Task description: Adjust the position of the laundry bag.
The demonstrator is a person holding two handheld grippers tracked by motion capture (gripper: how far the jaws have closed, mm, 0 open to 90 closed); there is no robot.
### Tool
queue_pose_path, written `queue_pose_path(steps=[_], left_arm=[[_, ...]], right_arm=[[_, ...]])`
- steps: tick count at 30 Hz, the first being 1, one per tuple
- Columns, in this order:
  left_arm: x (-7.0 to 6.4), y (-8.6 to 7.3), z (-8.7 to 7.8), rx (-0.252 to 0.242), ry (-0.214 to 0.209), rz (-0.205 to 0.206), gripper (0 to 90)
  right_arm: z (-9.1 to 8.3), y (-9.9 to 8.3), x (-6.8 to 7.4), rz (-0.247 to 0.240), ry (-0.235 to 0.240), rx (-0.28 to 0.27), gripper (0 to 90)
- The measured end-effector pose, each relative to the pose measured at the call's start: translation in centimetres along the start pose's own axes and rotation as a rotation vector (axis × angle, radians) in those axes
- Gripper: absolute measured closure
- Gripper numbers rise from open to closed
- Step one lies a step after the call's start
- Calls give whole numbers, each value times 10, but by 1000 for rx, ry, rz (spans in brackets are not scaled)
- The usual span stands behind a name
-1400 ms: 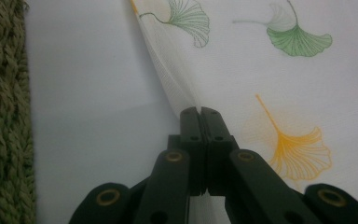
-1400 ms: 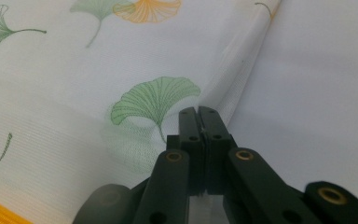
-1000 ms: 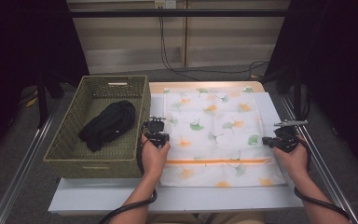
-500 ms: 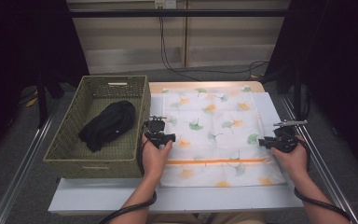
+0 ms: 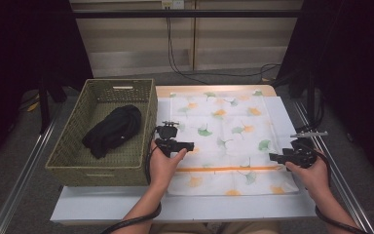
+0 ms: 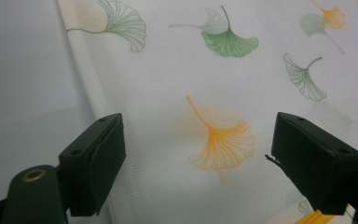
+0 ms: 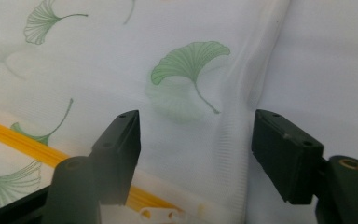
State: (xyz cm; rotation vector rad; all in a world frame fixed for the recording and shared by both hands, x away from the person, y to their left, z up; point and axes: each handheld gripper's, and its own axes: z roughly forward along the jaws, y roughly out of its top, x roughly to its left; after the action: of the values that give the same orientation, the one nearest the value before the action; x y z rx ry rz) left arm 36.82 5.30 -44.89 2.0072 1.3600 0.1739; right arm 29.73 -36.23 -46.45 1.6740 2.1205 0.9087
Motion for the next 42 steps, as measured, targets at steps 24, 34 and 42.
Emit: queue_pose_path(steps=[24, 34, 42], left_arm=[[-3, -9, 0, 26, -144, 53, 77], [-7, -11, -2, 27, -153, 55, 77], [-4, -11, -6, 23, -150, 58, 77]], right_arm=[[-28, -20, 4, 19, 32, 4, 130], [-30, -36, -2, 35, 39, 12, 145], [-29, -41, -1, 8, 31, 8, 222]])
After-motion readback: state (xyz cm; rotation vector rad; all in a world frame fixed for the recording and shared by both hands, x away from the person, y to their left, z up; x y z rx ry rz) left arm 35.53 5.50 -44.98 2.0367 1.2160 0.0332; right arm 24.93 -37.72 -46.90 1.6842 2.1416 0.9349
